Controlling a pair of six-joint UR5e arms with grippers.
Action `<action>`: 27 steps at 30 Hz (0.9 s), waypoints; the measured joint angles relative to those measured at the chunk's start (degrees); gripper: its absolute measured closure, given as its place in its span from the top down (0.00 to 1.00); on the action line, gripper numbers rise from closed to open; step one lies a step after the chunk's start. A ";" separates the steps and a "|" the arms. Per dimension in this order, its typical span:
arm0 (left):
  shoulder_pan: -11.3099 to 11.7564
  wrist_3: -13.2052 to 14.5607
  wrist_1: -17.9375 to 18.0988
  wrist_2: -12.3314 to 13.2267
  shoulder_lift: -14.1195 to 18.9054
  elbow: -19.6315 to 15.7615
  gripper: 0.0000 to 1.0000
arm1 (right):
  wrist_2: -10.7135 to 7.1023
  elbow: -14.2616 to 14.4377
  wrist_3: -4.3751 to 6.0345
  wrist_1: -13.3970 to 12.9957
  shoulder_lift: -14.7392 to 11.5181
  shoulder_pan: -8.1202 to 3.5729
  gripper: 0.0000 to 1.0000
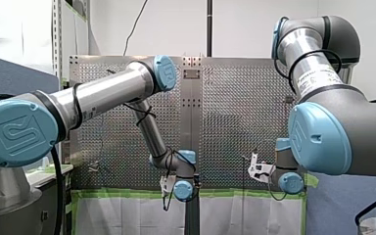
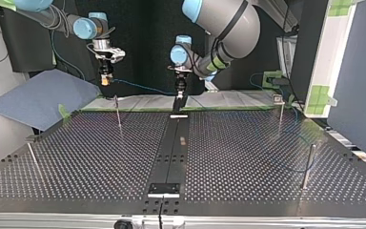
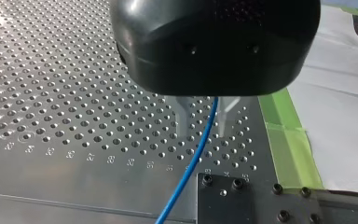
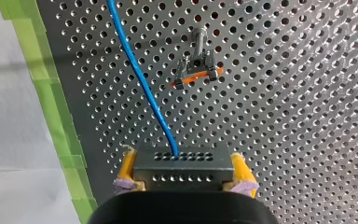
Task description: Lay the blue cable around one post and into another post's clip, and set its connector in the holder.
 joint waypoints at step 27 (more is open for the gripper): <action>-2.29 -0.57 0.00 1.27 0.09 0.00 0.03 | 3.95 -0.10 -0.48 1.65 -0.02 -1.10 0.00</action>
